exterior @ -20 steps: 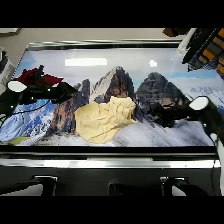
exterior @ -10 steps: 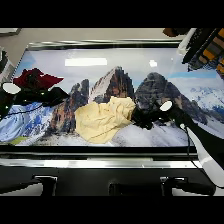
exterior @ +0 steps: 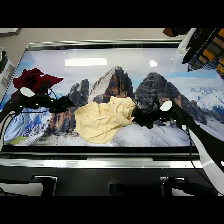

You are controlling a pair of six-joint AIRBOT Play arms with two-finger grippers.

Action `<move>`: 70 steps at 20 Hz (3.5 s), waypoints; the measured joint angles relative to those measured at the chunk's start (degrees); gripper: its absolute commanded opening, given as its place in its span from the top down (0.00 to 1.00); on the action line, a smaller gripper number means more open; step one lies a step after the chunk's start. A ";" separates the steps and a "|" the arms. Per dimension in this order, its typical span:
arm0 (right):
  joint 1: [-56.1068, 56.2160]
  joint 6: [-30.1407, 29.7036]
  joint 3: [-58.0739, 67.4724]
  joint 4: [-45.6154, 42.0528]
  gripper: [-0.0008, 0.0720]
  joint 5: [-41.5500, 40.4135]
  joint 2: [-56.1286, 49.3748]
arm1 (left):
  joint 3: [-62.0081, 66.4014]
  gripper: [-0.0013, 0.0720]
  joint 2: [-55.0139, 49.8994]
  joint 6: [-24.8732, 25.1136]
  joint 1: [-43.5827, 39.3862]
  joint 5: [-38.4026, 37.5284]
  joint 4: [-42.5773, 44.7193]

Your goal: Fold the clothes and pants, and hang the long-sleeved shirts on hangers.

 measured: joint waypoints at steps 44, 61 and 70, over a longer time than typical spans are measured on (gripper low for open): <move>-10.97 2.93 37.90 -12.81 0.95 -2.80 9.16 | 17.94 0.96 24.87 -5.77 -0.04 3.19 4.24; -17.22 -8.79 37.46 -5.57 0.24 18.47 -12.57 | 15.06 0.96 -4.04 -8.76 -3.65 1.57 3.85; -27.52 -17.29 12.28 -13.77 0.24 27.91 -4.50 | 15.06 0.96 -4.35 -8.76 -3.58 -0.76 3.89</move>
